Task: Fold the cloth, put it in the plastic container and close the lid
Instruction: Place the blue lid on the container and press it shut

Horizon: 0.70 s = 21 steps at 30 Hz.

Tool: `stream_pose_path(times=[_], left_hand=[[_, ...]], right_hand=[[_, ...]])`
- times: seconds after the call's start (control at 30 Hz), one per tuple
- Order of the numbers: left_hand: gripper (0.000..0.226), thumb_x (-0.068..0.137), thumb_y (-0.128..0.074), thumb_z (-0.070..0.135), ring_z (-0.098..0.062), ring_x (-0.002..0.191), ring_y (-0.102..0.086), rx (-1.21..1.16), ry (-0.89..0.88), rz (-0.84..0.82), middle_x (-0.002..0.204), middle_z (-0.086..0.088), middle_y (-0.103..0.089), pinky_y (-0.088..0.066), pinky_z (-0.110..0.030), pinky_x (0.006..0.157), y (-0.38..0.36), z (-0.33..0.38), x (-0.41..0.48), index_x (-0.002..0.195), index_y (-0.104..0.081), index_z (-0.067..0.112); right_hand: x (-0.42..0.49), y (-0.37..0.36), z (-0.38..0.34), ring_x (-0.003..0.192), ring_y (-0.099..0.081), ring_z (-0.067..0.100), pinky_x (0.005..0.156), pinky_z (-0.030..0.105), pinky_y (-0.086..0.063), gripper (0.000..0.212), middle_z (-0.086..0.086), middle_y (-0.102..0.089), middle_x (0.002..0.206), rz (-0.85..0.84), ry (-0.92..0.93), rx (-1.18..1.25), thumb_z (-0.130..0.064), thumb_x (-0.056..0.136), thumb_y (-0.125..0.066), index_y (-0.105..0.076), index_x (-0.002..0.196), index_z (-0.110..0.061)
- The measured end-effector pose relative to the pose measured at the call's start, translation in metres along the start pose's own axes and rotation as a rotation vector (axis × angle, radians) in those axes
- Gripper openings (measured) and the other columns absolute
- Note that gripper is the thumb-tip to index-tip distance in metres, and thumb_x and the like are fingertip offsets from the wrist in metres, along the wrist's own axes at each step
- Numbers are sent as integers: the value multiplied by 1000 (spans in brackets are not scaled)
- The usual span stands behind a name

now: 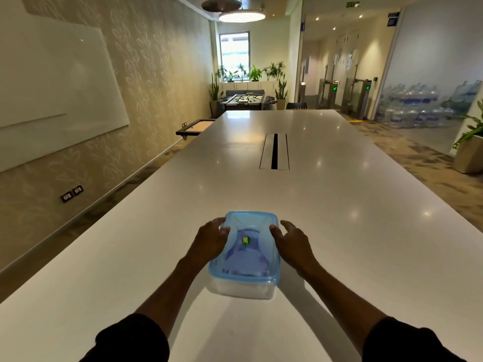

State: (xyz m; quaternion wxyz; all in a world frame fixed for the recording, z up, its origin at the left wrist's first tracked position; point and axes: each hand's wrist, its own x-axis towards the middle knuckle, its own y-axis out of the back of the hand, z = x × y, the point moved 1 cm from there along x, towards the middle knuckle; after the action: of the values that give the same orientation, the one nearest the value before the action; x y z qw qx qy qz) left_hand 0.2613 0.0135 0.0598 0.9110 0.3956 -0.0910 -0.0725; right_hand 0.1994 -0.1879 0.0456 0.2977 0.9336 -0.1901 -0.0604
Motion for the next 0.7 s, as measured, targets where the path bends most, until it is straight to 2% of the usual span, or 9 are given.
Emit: stream_pose_path(times=[0.1,0.2,0.37,0.43,0.53,0.63,0.7], left_hand=[[40,97,-46,19,-29,124,-52,2,-13,21,136,-14,-55,-39,-27,98,-4,-7,-15,135,-50,11],[39,97,-43,16,-31,122,-53,11,-11,42,134,-15,-57,-41,-30,96,-4,-9,-15,135,-51,13],[39,97,-41,15,-29,121,-54,-69,34,46,135,-12,-56,-42,-28,95,-4,-9,-17,134,-52,17],[39,97,-41,15,-27,123,-53,-104,43,41,137,-9,-56,-41,-28,97,-5,-9,-18,134,-53,17],[37,96,-44,18,-22,121,-54,-293,129,23,136,-2,-57,-42,-32,101,-5,-13,-18,131,-56,21],[35,95,-47,17,-18,116,-57,-502,177,8,133,-2,-59,-44,-38,104,-7,-19,-19,127,-60,22],[34,94,-48,14,-19,115,-58,-573,182,4,132,-3,-60,-45,-41,104,-9,-24,-17,126,-60,20]], right_hand=[[-11,-8,5,96,-61,28,79,40,-51,49,16,-63,130,-34,39,59,-35,97,-45,-44,144,-19],[-14,-9,4,110,-61,33,91,38,-47,44,16,-63,130,-16,73,55,-25,99,-40,-48,142,-18],[-13,-11,5,107,-63,36,86,35,-47,42,15,-67,123,-10,112,41,-21,100,-36,-51,139,-18],[-12,-11,5,102,-65,39,84,39,-51,42,17,-68,120,-3,118,39,-22,101,-35,-51,139,-17],[-12,-11,5,92,-67,41,78,45,-56,42,19,-70,113,-10,113,30,-23,100,-33,-52,137,-16],[-12,-12,7,95,-66,39,81,43,-55,42,19,-69,114,-9,108,28,-23,100,-33,-52,137,-16],[-13,-11,6,92,-66,37,78,39,-54,40,18,-70,111,-9,114,38,-21,100,-33,-53,134,-17]])
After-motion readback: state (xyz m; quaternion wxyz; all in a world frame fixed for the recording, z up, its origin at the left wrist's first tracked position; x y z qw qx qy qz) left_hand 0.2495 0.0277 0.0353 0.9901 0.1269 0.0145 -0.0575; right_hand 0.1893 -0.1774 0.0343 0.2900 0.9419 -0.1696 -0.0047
